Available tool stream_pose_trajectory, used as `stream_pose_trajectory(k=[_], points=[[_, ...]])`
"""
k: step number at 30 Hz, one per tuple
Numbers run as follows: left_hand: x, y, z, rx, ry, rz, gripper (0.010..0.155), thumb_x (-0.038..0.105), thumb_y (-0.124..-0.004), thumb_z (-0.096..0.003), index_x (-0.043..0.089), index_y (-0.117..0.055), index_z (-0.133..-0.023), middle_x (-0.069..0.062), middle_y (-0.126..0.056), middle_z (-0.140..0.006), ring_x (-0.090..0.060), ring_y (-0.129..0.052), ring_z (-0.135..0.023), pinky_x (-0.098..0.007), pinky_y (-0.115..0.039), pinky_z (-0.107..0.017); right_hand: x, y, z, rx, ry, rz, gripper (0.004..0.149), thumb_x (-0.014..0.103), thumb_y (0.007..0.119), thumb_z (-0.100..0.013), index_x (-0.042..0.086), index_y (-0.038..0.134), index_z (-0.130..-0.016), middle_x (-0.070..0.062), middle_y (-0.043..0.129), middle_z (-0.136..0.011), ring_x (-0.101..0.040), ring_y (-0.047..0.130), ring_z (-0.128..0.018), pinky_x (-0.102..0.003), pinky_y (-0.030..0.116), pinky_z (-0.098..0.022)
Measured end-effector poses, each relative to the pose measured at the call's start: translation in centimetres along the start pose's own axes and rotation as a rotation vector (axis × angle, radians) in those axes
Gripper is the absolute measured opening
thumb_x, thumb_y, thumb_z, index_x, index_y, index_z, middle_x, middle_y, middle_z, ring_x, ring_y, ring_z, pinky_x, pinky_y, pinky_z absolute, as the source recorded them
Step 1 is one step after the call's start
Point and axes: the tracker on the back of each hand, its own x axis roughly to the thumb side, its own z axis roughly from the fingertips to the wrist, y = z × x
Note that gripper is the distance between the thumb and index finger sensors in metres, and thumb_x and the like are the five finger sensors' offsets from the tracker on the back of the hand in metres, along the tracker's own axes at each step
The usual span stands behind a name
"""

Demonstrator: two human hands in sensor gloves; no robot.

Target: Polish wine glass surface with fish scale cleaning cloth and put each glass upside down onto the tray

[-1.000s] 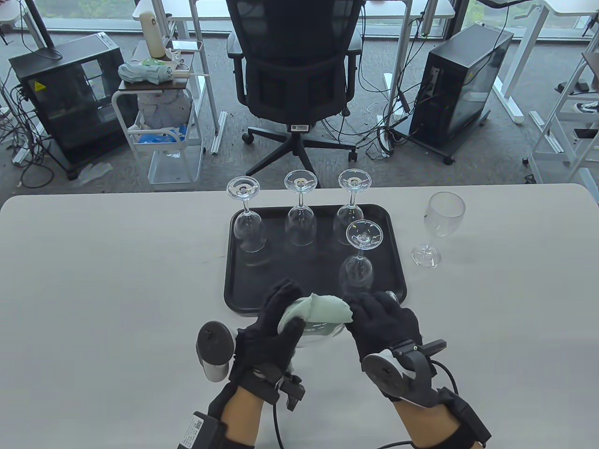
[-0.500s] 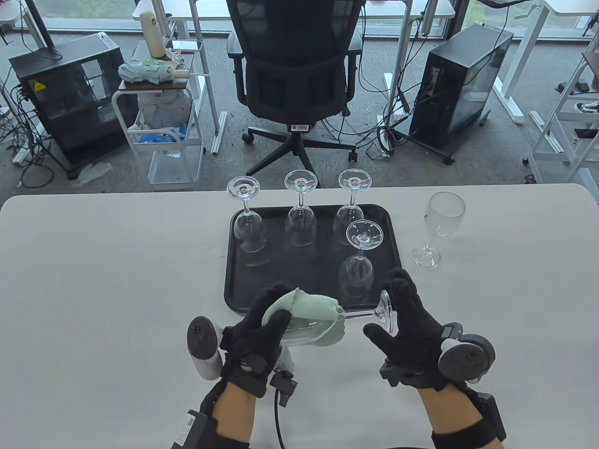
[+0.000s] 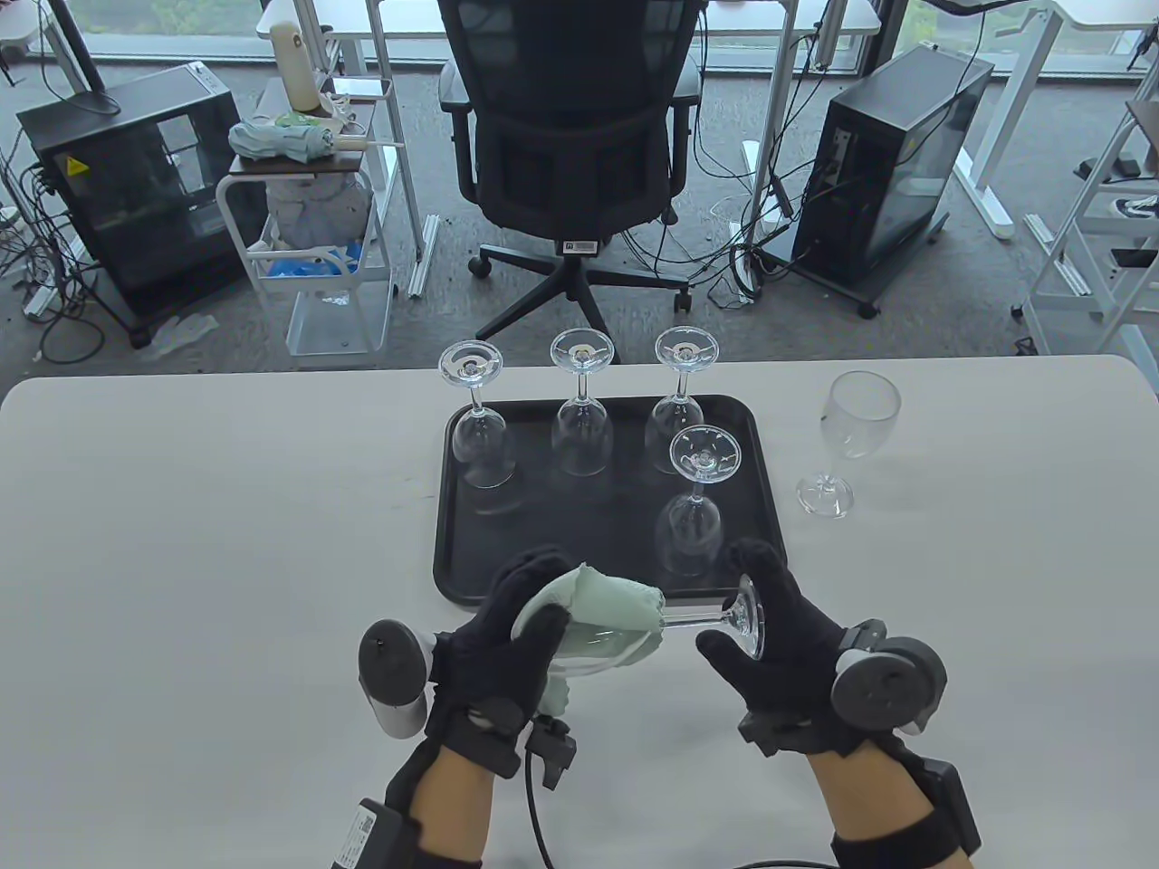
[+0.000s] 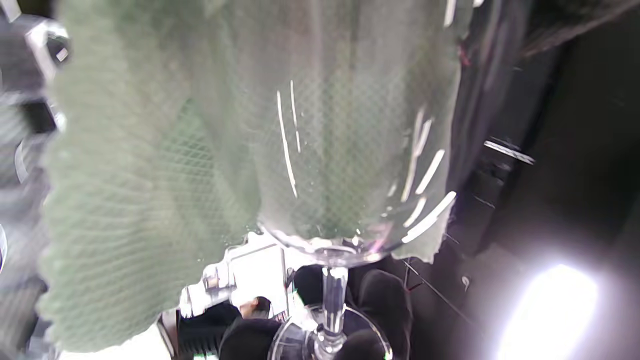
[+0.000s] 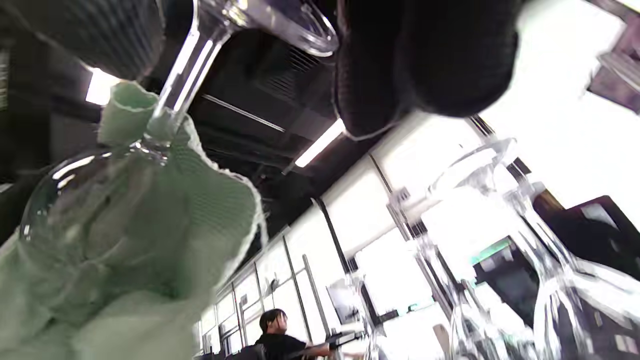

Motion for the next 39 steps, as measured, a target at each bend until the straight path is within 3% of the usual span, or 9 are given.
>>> stream_pose_trajectory(k=[5, 6, 8, 14, 17, 22, 29, 36, 39], points=[[0.0, -0.5, 0.1, -0.009, -0.055, -0.049, 0.063, 0.070, -0.072, -0.0539, 0.035, -0.061, -0.105, -0.003, -0.054, -0.116, -0.037, -0.067, -0.100, -0.057, -0.084, -0.051, -1.1, 0.6, 0.3, 0.006, 0.244, -0.296, 0.077, 0.066, 0.076, -0.048, 0.033, 0.038, -0.106, -0.016, 0.066, -0.095, -0.025, 0.096, -0.048, -0.035, 0.091, -0.028], [0.3, -0.6, 0.2, 0.003, -0.097, -0.107, 0.063, 0.069, -0.073, -0.0536, 0.035, -0.061, -0.105, -0.003, -0.054, -0.116, -0.036, -0.066, -0.101, -0.058, -0.082, -0.053, -1.7, 1.2, 0.6, 0.072, 0.403, -0.439, 0.077, 0.069, 0.072, -0.049, 0.028, 0.042, -0.107, -0.019, 0.070, -0.092, -0.026, 0.096, -0.043, -0.035, 0.090, -0.024], [0.6, -0.5, 0.3, 0.045, -0.129, -0.184, 0.062, 0.070, -0.074, -0.0520, 0.036, -0.064, -0.103, -0.002, -0.058, -0.114, -0.035, -0.070, -0.098, -0.057, -0.085, -0.050, -1.9, 1.4, 0.8, 0.147, 0.463, -0.541, 0.078, 0.066, 0.073, -0.050, 0.026, 0.040, -0.108, -0.022, 0.066, -0.094, -0.031, 0.094, -0.046, -0.040, 0.087, -0.026], [-0.4, 0.1, 0.0, 0.001, 0.005, -0.019, 0.059, 0.067, -0.073, -0.0548, 0.034, -0.065, -0.103, -0.004, -0.060, -0.113, -0.038, -0.071, -0.097, -0.057, -0.086, -0.048, 0.0, 0.3, 0.3, 0.017, -0.018, -0.022, 0.092, 0.064, 0.079, -0.047, 0.027, 0.019, -0.106, -0.016, 0.053, -0.106, -0.030, 0.093, -0.060, -0.040, 0.091, -0.039], [-0.3, -0.1, 0.1, -0.005, -0.008, -0.010, 0.060, 0.068, -0.072, -0.0552, 0.034, -0.064, -0.104, -0.004, -0.058, -0.114, -0.038, -0.069, -0.098, -0.057, -0.085, -0.049, -0.2, 0.4, 0.4, -0.019, 0.044, -0.128, 0.087, 0.061, 0.081, -0.047, 0.030, 0.026, -0.106, -0.017, 0.058, -0.101, -0.030, 0.094, -0.056, -0.039, 0.091, -0.036], [0.6, -0.4, 0.3, 0.053, -0.144, -0.180, 0.061, 0.070, -0.072, -0.0523, 0.036, -0.064, -0.103, -0.002, -0.059, -0.114, -0.035, -0.070, -0.098, -0.056, -0.085, -0.050, -1.5, 1.5, 0.8, 0.107, 0.400, -0.476, 0.079, 0.065, 0.073, -0.050, 0.026, 0.037, -0.109, -0.021, 0.064, -0.095, -0.030, 0.093, -0.046, -0.039, 0.087, -0.027], [-0.8, 0.1, 0.1, -0.010, 0.026, 0.007, 0.059, 0.068, -0.071, -0.0557, 0.034, -0.064, -0.104, -0.004, -0.059, -0.114, -0.038, -0.070, -0.098, -0.057, -0.084, -0.049, 0.0, 0.4, 0.4, 0.023, -0.029, 0.007, 0.093, 0.063, 0.079, -0.047, 0.026, 0.017, -0.106, -0.016, 0.052, -0.106, -0.030, 0.093, -0.060, -0.040, 0.091, -0.039], [-0.1, -0.4, 0.2, 0.043, -0.117, -0.147, 0.062, 0.070, -0.072, -0.0521, 0.036, -0.064, -0.103, -0.002, -0.059, -0.114, -0.035, -0.070, -0.099, -0.056, -0.085, -0.051, -1.6, 1.4, 0.8, 0.091, 0.333, -0.384, 0.081, 0.065, 0.074, -0.050, 0.026, 0.035, -0.109, -0.020, 0.064, -0.096, -0.030, 0.094, -0.049, -0.039, 0.089, -0.030], [-0.1, -0.3, 0.2, 0.039, -0.103, -0.144, 0.060, 0.069, -0.072, -0.0529, 0.035, -0.066, -0.102, -0.003, -0.061, -0.113, -0.037, -0.072, -0.097, -0.057, -0.085, -0.049, -1.3, 1.1, 0.6, 0.108, 0.250, -0.304, 0.086, 0.064, 0.077, -0.049, 0.024, 0.029, -0.109, -0.021, 0.060, -0.100, -0.035, 0.093, -0.054, -0.044, 0.088, -0.034]])
